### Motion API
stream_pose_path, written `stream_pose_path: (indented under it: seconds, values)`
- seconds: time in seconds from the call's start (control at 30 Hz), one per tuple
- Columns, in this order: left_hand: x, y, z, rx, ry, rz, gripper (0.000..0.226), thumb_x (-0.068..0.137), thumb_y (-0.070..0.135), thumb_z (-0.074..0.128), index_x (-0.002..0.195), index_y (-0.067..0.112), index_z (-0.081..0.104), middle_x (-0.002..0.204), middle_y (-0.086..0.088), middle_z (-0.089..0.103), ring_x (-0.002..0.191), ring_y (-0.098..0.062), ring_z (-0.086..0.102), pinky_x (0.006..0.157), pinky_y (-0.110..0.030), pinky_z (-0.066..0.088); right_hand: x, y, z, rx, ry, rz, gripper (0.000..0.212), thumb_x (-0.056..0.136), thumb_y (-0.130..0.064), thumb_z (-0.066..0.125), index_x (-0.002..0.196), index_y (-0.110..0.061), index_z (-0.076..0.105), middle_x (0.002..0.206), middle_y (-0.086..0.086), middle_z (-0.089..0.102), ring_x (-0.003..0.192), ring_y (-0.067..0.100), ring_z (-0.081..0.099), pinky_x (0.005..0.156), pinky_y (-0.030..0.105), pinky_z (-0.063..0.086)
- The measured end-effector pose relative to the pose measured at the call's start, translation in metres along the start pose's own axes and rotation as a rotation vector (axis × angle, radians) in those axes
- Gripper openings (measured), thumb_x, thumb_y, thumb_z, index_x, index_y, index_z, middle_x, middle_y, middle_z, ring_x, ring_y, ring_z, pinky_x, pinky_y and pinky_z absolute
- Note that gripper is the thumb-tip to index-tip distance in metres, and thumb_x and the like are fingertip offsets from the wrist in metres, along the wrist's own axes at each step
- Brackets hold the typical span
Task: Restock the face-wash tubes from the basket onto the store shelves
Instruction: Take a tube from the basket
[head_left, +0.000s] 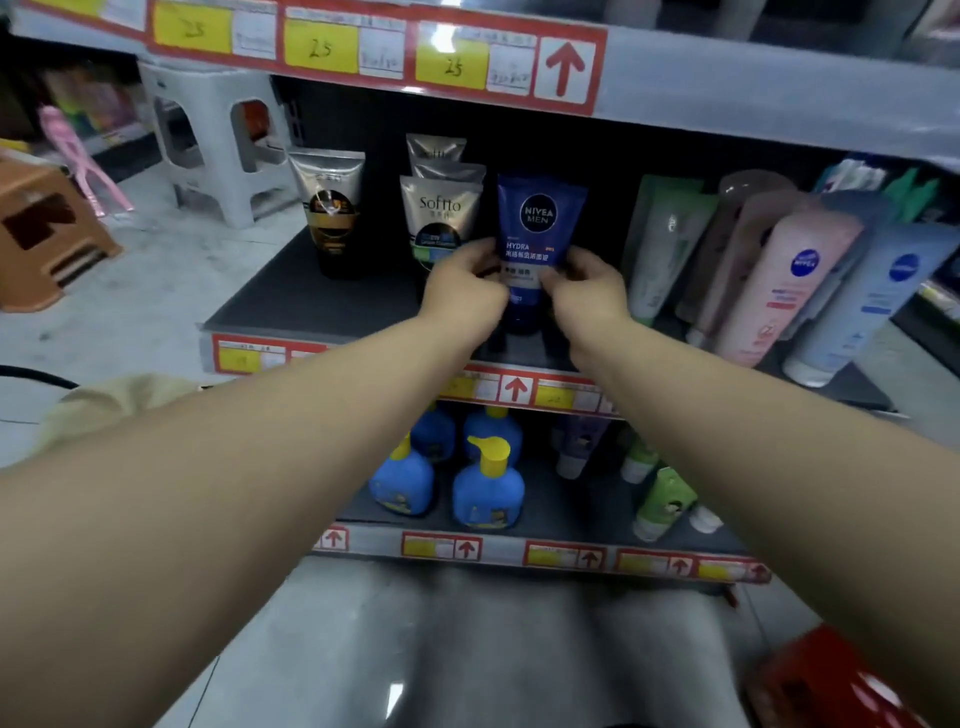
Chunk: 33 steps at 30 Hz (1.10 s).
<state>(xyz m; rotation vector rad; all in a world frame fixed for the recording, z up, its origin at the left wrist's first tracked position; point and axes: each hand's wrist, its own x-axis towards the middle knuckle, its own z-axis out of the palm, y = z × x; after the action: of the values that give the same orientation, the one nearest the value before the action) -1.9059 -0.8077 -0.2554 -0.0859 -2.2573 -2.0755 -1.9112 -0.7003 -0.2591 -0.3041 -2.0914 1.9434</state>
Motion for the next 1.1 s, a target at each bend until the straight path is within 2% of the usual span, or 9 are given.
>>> stream_pose_path:
  seconds: [0.17, 0.4, 0.5, 0.6, 0.67, 0.77, 0.83, 0.97, 1.1]
  values:
    - [0.011, -0.023, 0.015, -0.022, -0.054, 0.014, 0.066, 0.081, -0.017, 0.045, 0.143, 0.005, 0.039, 0.140, -0.010, 0.049, 0.129, -0.018, 0.048, 0.099, -0.017, 0.039, 0.019, 0.014, -0.003, -0.006, 0.014, 0.024, 0.049, 0.095, -0.006, 0.052, 0.142, -0.010, 0.040, 0.139, 0.010, 0.051, 0.121, 0.021, 0.053, 0.101, 0.029, 0.045]
    - [0.022, -0.030, 0.010, 0.028, -0.092, 0.041, 0.070, 0.080, -0.015, 0.047, 0.144, 0.011, 0.038, 0.143, -0.006, 0.047, 0.131, -0.016, 0.045, 0.110, -0.029, 0.037, 0.026, 0.018, 0.003, -0.066, 0.024, 0.013, 0.048, 0.097, -0.011, 0.051, 0.143, -0.012, 0.038, 0.141, 0.008, 0.049, 0.124, 0.021, 0.050, 0.100, 0.027, 0.042]
    - [0.019, -0.028, 0.008, 0.087, -0.109, 0.033, 0.068, 0.082, -0.012, 0.047, 0.145, 0.011, 0.038, 0.144, -0.006, 0.047, 0.132, -0.017, 0.045, 0.107, -0.025, 0.037, 0.026, 0.017, 0.000, -0.141, 0.028, -0.005, 0.047, 0.096, -0.010, 0.052, 0.142, -0.010, 0.041, 0.138, 0.009, 0.052, 0.122, 0.021, 0.052, 0.099, 0.028, 0.043]
    - [0.011, -0.024, 0.006, 0.293, -0.123, 0.074, 0.060, 0.083, -0.003, 0.051, 0.141, 0.012, 0.045, 0.137, -0.005, 0.054, 0.125, -0.018, 0.051, 0.099, -0.022, 0.039, 0.022, 0.015, -0.012, -0.266, 0.028, -0.055, 0.049, 0.093, -0.015, 0.056, 0.140, -0.009, 0.042, 0.133, 0.010, 0.055, 0.118, 0.021, 0.054, 0.095, 0.026, 0.045]
    - [0.000, -0.017, 0.005, 0.453, -0.156, 0.108, 0.056, 0.084, 0.002, 0.050, 0.139, 0.012, 0.045, 0.135, -0.005, 0.055, 0.123, -0.019, 0.051, 0.096, -0.022, 0.038, 0.013, 0.013, -0.026, -0.452, -0.016, -0.130, 0.051, 0.092, -0.018, 0.055, 0.141, -0.010, 0.040, 0.134, 0.010, 0.054, 0.120, 0.022, 0.053, 0.092, 0.025, 0.044]
    - [-0.019, 0.002, 0.005, 0.754, -0.231, 0.201, 0.058, 0.086, 0.009, 0.050, 0.143, 0.014, 0.038, 0.143, -0.008, 0.045, 0.129, -0.024, 0.046, 0.102, -0.026, 0.036, -0.004, 0.005, -0.055, -0.806, -0.165, -0.283, 0.059, 0.091, -0.023, 0.052, 0.145, -0.015, 0.032, 0.142, 0.010, 0.045, 0.127, 0.026, 0.046, 0.099, 0.032, 0.042]
    - [-0.033, 0.015, 0.007, 0.965, -0.286, 0.251, 0.061, 0.087, 0.014, 0.052, 0.145, 0.014, 0.033, 0.147, -0.010, 0.038, 0.132, -0.026, 0.041, 0.106, -0.030, 0.036, -0.017, -0.003, -0.075, -0.946, -0.249, -0.355, 0.062, 0.090, -0.025, 0.051, 0.147, -0.016, 0.028, 0.145, 0.011, 0.041, 0.130, 0.027, 0.042, 0.101, 0.035, 0.041]
    - [-0.066, 0.040, 0.022, 1.194, -0.344, 0.299, 0.070, 0.083, 0.017, 0.055, 0.148, 0.011, 0.027, 0.150, -0.014, 0.034, 0.135, -0.030, 0.037, 0.110, -0.038, 0.033, -0.043, -0.021, -0.116, -1.081, -0.328, -0.468, 0.066, 0.087, -0.027, 0.052, 0.147, -0.014, 0.029, 0.146, 0.013, 0.041, 0.134, 0.030, 0.036, 0.107, 0.036, 0.036]
    - [-0.102, 0.059, 0.056, 1.273, -0.369, 0.313, 0.072, 0.084, 0.020, 0.057, 0.148, 0.009, 0.025, 0.148, -0.014, 0.035, 0.135, -0.031, 0.037, 0.109, -0.040, 0.033, -0.072, -0.032, -0.163, -1.145, -0.378, -0.506, 0.065, 0.087, -0.028, 0.052, 0.147, -0.015, 0.029, 0.145, 0.011, 0.040, 0.133, 0.029, 0.037, 0.105, 0.039, 0.038]
